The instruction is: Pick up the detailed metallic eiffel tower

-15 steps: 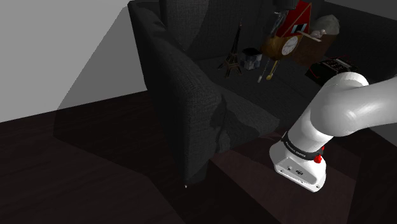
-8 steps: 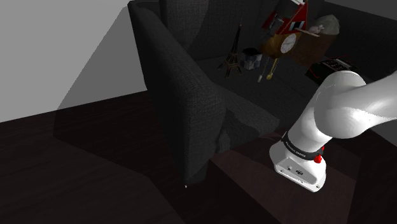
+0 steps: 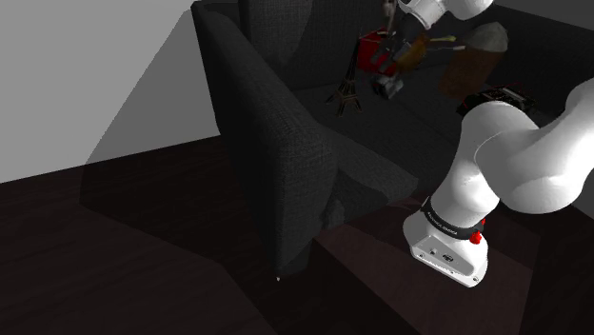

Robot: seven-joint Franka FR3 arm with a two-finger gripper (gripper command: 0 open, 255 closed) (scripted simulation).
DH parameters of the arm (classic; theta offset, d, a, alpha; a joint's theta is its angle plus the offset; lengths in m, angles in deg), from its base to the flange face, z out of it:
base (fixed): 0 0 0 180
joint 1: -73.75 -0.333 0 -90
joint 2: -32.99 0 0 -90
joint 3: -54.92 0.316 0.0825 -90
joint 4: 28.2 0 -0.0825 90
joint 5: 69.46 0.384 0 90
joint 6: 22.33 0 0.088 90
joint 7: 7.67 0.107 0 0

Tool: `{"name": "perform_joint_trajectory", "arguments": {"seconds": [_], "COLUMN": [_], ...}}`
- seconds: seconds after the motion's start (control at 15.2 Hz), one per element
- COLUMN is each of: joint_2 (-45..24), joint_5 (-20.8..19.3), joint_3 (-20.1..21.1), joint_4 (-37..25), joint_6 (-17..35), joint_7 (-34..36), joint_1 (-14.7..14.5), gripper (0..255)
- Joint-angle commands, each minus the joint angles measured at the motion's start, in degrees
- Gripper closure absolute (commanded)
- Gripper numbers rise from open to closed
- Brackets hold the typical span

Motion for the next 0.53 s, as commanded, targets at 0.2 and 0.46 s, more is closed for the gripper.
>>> {"name": "perform_joint_trajectory", "arguments": {"seconds": [0.2,0.46], "joint_2": [5.02,12.88], "joint_5": [1.58,-0.73], "joint_3": [-22.58,-29.89], "joint_4": [-13.97,-23.23], "joint_6": [-4.88,-8.56], "joint_7": [-14.20,-19.17], "joint_1": [-25.84,-37.43], "gripper": [0,0]}}
